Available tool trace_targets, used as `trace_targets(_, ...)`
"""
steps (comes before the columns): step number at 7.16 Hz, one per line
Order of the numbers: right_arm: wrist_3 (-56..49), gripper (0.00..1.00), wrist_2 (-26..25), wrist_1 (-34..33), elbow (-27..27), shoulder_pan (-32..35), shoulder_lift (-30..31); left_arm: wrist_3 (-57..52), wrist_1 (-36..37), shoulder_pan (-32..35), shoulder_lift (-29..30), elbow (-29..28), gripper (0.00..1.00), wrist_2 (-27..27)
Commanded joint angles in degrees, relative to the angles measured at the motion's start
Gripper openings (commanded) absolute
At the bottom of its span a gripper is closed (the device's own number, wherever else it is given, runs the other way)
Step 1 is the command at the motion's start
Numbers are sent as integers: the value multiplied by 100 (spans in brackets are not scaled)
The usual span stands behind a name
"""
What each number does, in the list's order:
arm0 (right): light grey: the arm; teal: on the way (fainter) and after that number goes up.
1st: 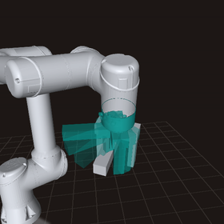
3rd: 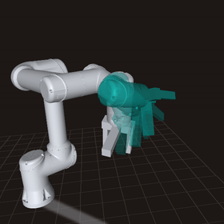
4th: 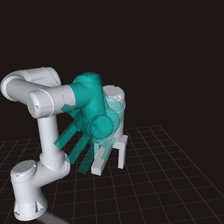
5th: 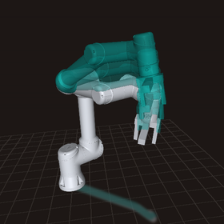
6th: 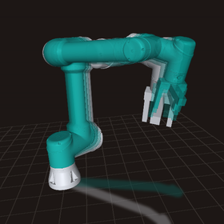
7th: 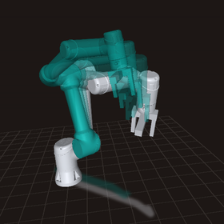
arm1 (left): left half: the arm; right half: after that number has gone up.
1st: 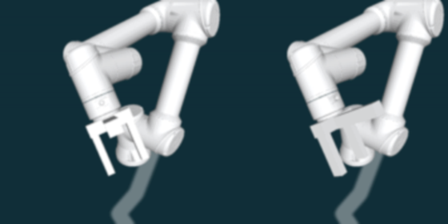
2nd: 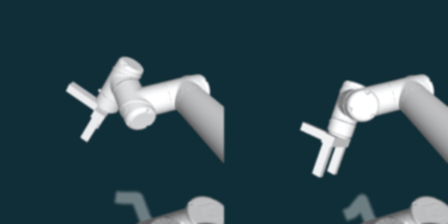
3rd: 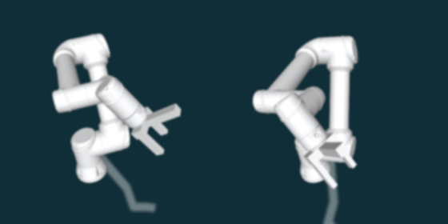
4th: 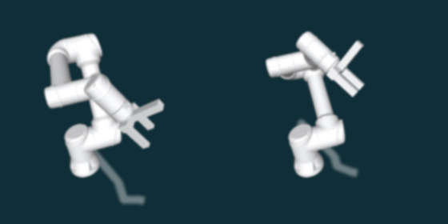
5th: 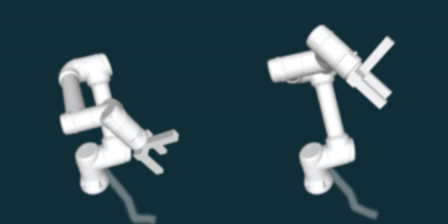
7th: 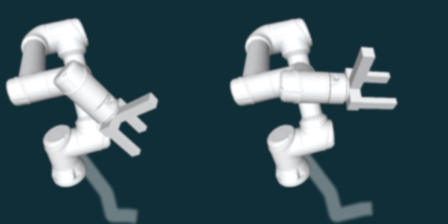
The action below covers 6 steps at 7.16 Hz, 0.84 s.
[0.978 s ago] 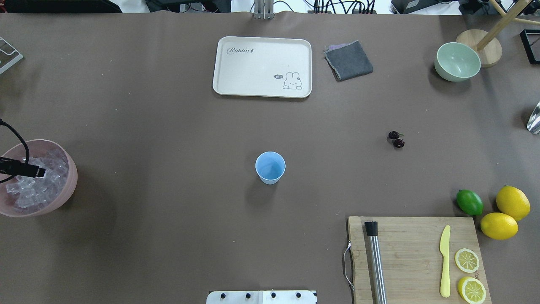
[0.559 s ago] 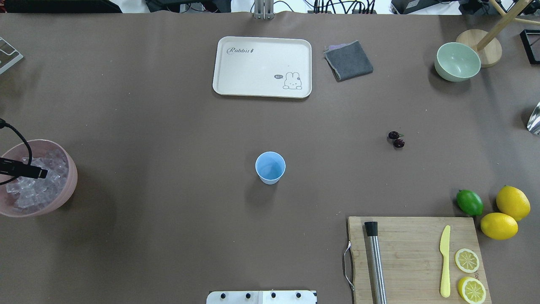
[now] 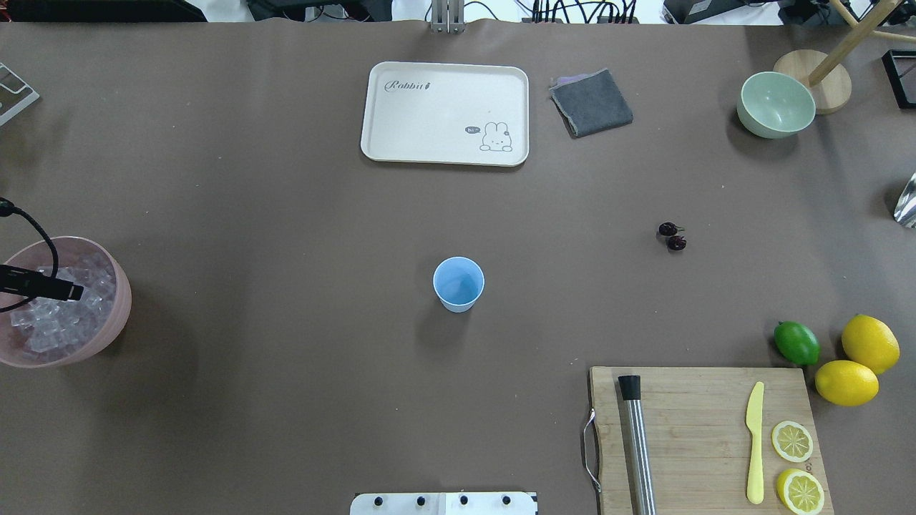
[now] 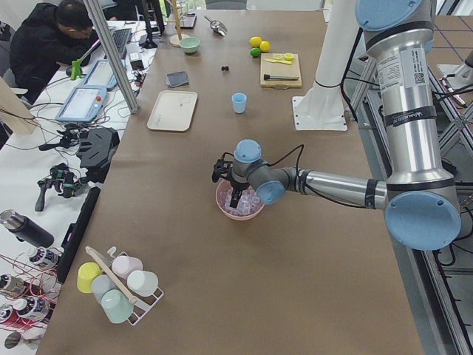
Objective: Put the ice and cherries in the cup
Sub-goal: 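Lower the left gripper into the pink bowl and grasp an ice cube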
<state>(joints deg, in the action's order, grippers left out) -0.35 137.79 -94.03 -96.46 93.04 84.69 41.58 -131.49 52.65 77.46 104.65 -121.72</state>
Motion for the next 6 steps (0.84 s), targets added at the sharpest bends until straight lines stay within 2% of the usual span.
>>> trace_targets(1,0,100,-7,-1,14,-5,-48,0,0,0,6,3,89,-10)
trace_targets(6,0,100,-16,-168,-13,48,-128,0,0,0,-11,3,89,17)
